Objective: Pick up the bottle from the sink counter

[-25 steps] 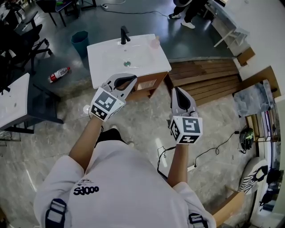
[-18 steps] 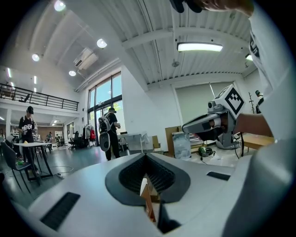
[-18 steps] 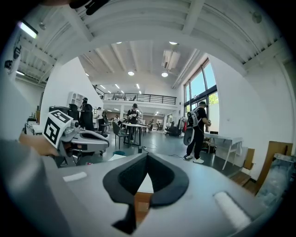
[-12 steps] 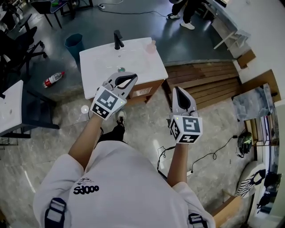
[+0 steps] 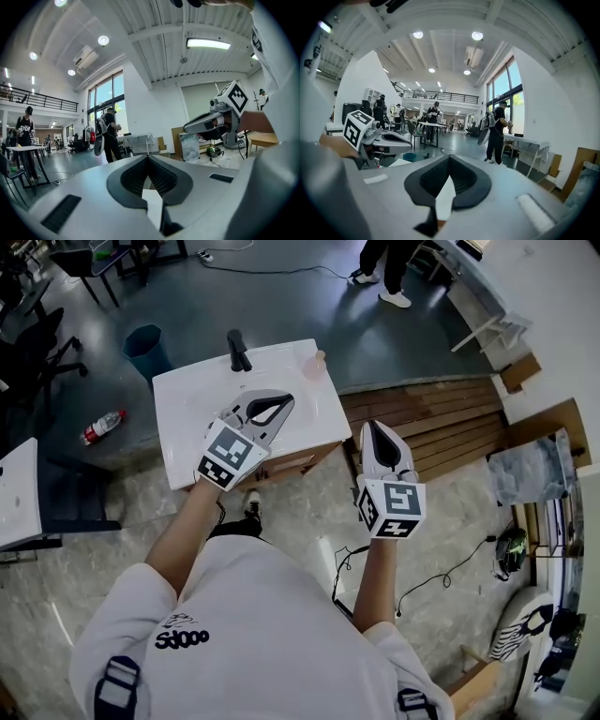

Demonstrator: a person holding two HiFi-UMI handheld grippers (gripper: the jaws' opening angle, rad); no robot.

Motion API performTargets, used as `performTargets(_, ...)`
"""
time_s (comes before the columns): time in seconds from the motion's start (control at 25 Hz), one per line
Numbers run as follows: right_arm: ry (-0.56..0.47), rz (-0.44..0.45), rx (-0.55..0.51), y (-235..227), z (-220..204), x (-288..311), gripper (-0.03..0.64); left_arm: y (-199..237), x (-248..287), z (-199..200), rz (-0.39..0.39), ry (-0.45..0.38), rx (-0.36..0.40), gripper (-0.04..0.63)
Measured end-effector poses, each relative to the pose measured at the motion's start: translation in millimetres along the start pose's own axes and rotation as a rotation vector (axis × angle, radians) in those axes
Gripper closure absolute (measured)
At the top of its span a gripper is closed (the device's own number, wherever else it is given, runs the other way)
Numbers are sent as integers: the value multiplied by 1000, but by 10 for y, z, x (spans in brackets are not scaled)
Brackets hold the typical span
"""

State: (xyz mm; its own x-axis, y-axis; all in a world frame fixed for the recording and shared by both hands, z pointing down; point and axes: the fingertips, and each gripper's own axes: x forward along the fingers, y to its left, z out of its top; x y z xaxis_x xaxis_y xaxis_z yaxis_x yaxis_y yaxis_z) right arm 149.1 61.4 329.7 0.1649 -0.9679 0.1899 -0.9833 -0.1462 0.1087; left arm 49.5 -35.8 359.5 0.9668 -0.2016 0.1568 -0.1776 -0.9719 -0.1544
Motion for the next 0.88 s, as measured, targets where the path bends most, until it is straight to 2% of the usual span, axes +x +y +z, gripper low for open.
performTargets(0.4,45,30,20,-122,-83,880,606,602,507,-297,-27,33,-48,591)
performTargets(0.6,66,62,14,-117,-128,1225,606,908,698,-523,-19,81,-79,591)
performTargets(0.88,110,88,38,-162,-283,1520,604,1068,863,-698,-22,114,-118,591)
